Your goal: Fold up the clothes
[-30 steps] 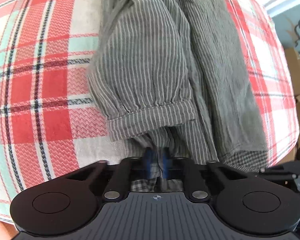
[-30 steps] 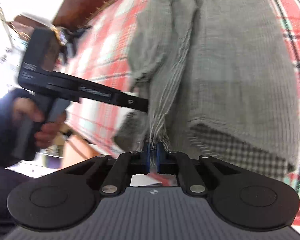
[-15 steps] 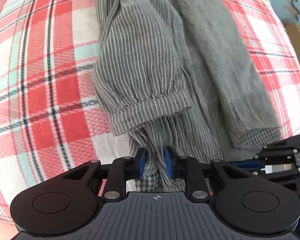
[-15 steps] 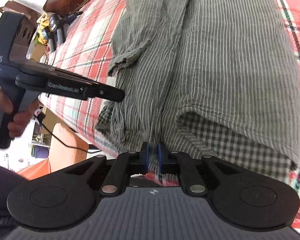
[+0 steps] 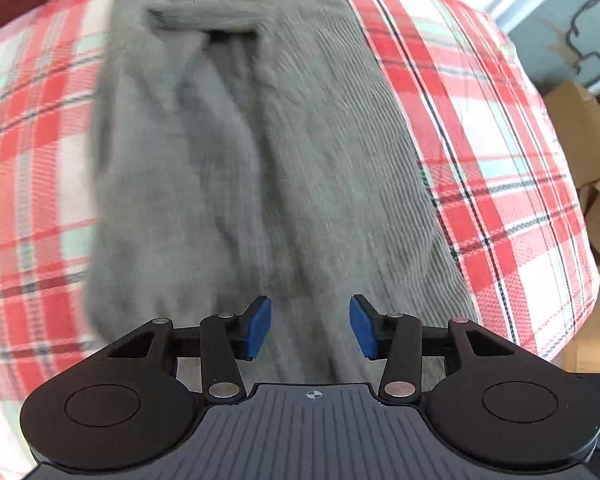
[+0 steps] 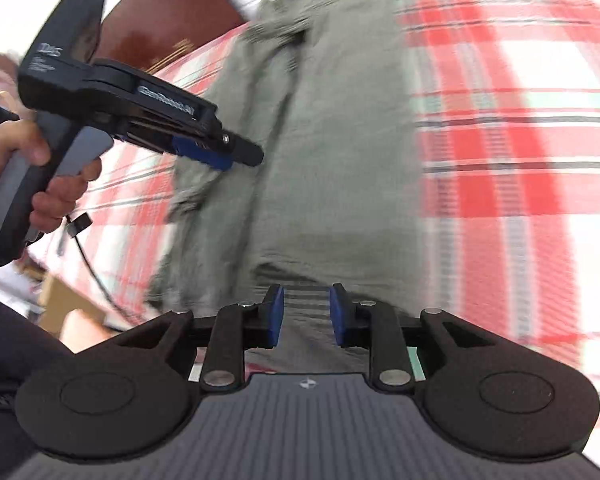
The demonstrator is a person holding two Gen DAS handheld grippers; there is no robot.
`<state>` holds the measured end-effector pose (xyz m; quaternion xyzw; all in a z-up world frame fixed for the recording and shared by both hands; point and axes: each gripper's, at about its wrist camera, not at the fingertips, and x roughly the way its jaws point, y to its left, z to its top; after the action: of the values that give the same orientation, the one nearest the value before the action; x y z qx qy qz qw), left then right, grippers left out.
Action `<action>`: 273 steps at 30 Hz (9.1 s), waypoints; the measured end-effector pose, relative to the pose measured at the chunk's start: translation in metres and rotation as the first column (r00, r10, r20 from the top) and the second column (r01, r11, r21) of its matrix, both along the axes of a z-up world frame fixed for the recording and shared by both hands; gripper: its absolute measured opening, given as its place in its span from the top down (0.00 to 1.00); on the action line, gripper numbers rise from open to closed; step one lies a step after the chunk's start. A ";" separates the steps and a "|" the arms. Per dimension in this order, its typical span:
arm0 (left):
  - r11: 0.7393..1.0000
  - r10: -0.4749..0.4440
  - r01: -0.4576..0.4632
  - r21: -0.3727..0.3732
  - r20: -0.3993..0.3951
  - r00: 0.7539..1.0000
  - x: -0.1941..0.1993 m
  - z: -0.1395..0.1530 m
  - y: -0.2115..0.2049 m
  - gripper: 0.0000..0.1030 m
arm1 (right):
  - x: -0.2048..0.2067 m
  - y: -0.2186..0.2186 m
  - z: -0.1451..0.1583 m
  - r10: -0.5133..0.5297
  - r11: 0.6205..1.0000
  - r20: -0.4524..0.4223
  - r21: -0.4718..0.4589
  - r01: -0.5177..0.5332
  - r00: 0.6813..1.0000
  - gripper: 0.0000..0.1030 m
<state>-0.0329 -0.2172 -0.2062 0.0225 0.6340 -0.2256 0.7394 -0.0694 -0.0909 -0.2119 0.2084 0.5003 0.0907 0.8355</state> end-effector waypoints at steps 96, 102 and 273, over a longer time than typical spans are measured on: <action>0.727 0.163 -0.418 -0.544 -0.455 0.875 0.046 -0.051 0.129 0.23 | 0.050 -0.023 0.078 -0.311 0.824 0.085 0.521 0.224 0.946 0.94; 0.737 0.175 -0.405 -0.541 -0.426 0.888 0.043 -0.045 0.106 1.00 | 0.042 -0.033 0.072 -0.295 0.823 0.077 0.526 0.213 0.952 0.94; 0.935 -0.351 0.325 0.140 0.496 0.794 0.141 0.019 0.088 0.41 | 0.028 -0.002 -0.004 -0.225 0.950 -0.336 0.134 0.283 0.915 0.70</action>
<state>0.1083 -0.1292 -0.1868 0.2121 0.4044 -0.3245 0.8283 -0.0410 -0.0926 -0.2159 0.3581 0.5861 -0.0088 0.7267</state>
